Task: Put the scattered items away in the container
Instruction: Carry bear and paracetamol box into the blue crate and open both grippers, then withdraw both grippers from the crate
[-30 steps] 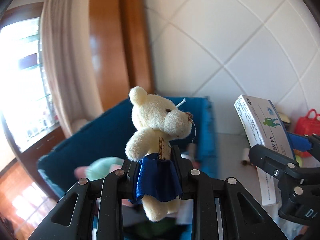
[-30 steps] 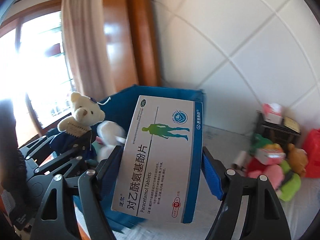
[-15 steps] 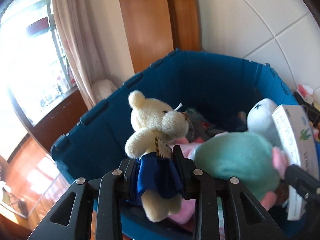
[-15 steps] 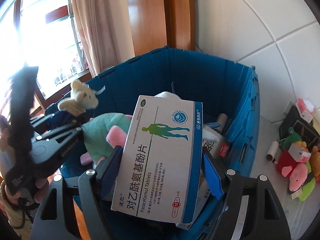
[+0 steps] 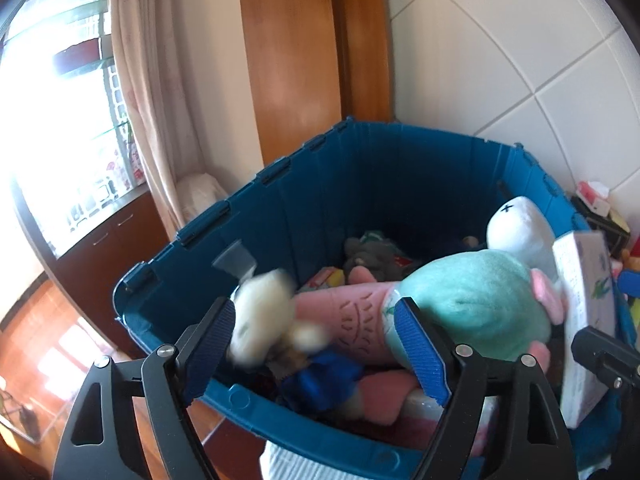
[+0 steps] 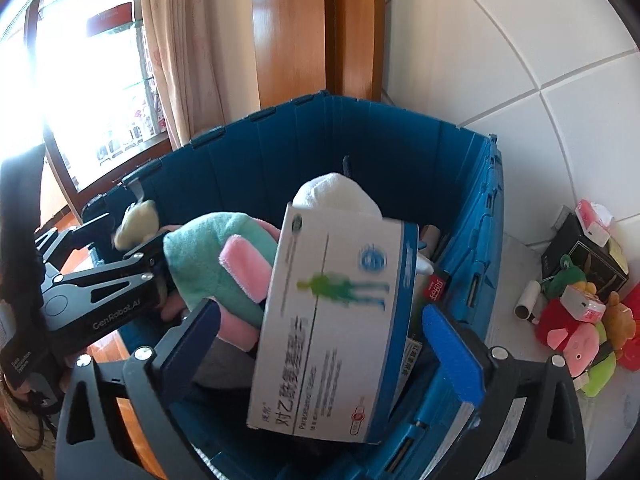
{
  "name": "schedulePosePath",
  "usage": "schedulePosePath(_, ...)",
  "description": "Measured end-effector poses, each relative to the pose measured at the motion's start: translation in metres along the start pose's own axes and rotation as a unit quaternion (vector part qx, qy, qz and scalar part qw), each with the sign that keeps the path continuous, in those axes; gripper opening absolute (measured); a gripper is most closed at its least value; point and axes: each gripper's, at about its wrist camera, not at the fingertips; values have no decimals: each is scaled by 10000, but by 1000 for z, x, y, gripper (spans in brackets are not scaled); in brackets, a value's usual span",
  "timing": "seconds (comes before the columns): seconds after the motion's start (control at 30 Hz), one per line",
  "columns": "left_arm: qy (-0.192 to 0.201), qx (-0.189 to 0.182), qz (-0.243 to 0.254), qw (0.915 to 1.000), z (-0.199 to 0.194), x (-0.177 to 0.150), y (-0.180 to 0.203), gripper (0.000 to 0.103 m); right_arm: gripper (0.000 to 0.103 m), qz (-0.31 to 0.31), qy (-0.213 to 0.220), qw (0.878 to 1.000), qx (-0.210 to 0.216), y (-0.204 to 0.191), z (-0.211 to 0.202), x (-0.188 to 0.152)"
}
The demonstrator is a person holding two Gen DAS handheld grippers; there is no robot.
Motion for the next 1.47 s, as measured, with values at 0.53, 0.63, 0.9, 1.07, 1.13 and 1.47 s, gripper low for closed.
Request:
schedulePosePath(0.53,726,-1068,-290,9912,-141,-20,49,102,103,349,1079,9914,-649,44,-154,-61)
schedulePosePath(0.63,738,-1115,-230,9907,-172,-35,77,102,103,457,1125,9884,-910,66,-196,-95)
schedulePosePath(0.9,498,-1311,345,9895,-238,-92,133,102,103,999,996,9815,-1292,109,-264,-187)
schedulePosePath(1.07,569,-1457,486,9865,-264,-108,136,102,103,1237,909,9798,-1280,106,-280,-218)
schedulePosePath(1.13,607,-1520,529,9851,-270,-110,135,102,103,1282,935,9784,-1328,100,-285,-224)
schedulePosePath(1.47,772,-1618,500,9825,-288,-121,108,102,103,1476,1038,9720,-1502,75,-295,-236)
Point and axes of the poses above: each gripper's, at about its wrist camera, not at the fingertips, and z roughly the way its jaws point, y to its right, x to its top, and after that the axes turned 15 degrees about x, right-handed
